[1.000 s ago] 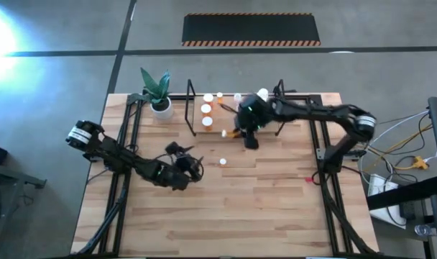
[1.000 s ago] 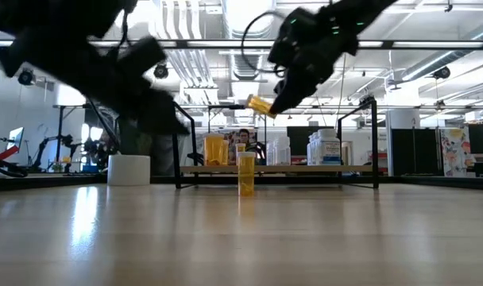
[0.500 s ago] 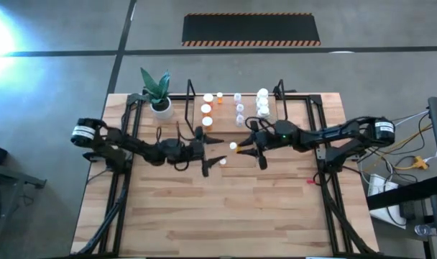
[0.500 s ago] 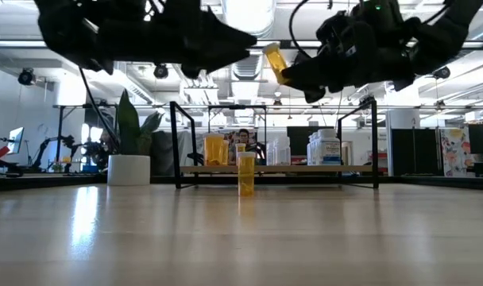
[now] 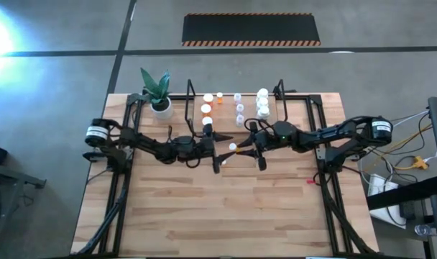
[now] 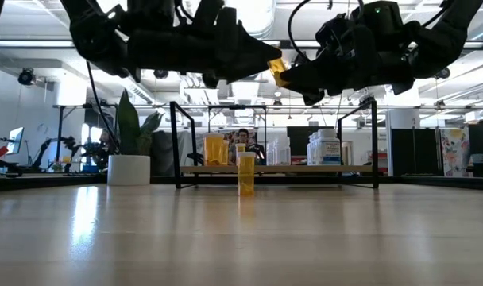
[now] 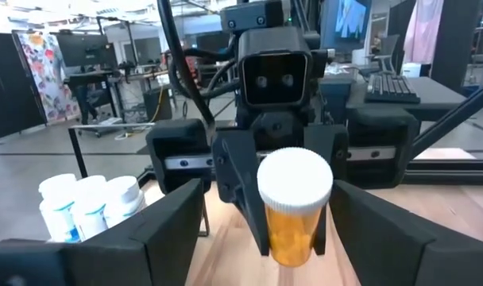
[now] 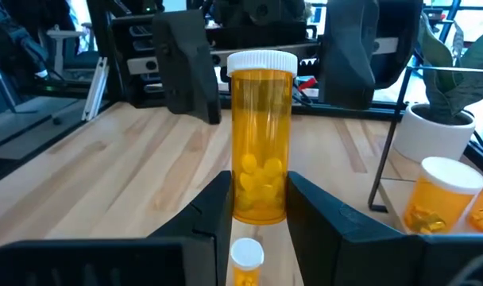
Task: Pick and place medicine bottles onto shelf by color
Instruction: Remove the small orange pill bottle from the shelf
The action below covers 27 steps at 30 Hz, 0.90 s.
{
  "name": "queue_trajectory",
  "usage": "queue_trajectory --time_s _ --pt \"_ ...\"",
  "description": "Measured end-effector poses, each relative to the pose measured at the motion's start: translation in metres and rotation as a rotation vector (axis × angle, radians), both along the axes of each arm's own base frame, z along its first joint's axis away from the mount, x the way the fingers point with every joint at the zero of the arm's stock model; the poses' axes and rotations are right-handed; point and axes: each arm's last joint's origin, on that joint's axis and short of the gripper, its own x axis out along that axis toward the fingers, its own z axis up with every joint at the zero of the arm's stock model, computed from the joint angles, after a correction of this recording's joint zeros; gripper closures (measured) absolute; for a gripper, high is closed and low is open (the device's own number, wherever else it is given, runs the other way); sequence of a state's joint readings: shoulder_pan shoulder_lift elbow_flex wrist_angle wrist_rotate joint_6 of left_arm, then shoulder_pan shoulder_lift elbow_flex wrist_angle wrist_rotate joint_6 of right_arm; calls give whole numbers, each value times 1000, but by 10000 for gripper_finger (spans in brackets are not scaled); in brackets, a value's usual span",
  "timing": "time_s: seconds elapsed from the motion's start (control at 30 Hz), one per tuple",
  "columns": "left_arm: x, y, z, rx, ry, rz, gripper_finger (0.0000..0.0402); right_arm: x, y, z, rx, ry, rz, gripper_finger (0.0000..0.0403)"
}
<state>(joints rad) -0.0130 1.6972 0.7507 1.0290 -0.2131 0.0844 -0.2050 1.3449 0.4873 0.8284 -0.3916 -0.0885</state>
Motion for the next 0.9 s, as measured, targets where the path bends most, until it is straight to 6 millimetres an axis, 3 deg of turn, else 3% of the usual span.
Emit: queue_trajectory --time_s 0.53,0.73,0.9 --pt "0 -2 -1 5 0 -62 271 0 0 0 1 5 0 307" --pt "0 -2 -1 8 5 -83 308 0 0 -1 1 20 -17 277" --pt "0 -2 -3 7 42 -81 315 -1 -5 -5 6 129 -60 230"
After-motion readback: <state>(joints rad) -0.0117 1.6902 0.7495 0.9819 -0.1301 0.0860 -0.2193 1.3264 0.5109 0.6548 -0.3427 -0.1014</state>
